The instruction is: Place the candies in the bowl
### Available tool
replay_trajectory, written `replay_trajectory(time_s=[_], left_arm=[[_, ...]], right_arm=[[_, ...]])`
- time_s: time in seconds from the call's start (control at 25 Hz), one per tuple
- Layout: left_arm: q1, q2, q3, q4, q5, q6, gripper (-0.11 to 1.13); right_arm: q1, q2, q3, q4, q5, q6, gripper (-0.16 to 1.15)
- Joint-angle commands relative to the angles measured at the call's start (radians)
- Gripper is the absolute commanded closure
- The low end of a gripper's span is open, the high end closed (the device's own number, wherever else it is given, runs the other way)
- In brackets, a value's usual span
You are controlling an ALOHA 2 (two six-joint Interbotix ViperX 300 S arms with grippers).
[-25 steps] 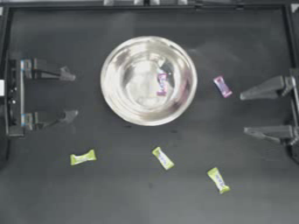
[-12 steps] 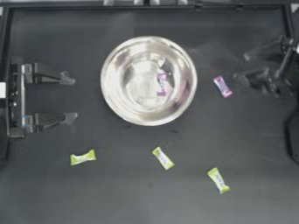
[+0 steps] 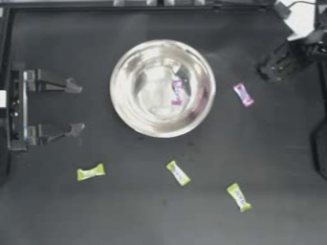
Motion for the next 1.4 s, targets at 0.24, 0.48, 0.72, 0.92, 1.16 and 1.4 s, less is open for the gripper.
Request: replay_trajectory(time_s=[0.24, 0.48, 0.72, 0.92, 1.16, 1.4], left_arm=[[0.000, 0.003, -0.012, -0.002, -0.006, 0.000, 0.00], [0.000, 0.003, -0.012, -0.002, -0.005, -0.002, 0.00], [0.000, 0.000, -0.012, -0.005, -0.002, -0.002, 0.00], [0.000, 0.003, -0.012, -0.006, 0.000, -0.002, 0.00], [0.000, 0.003, -0.012, -0.009, 0.002, -0.002, 0.00], [0.000, 0.000, -0.015, -0.011, 0.002, -0.002, 0.00]], right_arm=[[0.057, 0.138, -0.029, -0.037, -0.029, 0.091, -0.01], [0.078, 0.183, -0.017, -0.032, -0.072, 0.130, -0.01], [0.084, 0.219, 0.011, -0.032, -0.107, 0.161, -0.01], [0.109, 0.259, 0.025, -0.035, -0.144, 0.184, -0.01], [0.115, 0.291, 0.043, -0.040, -0.176, 0.206, -0.01], [0.115, 0.334, 0.041, -0.064, -0.187, 0.227, -0.01]])
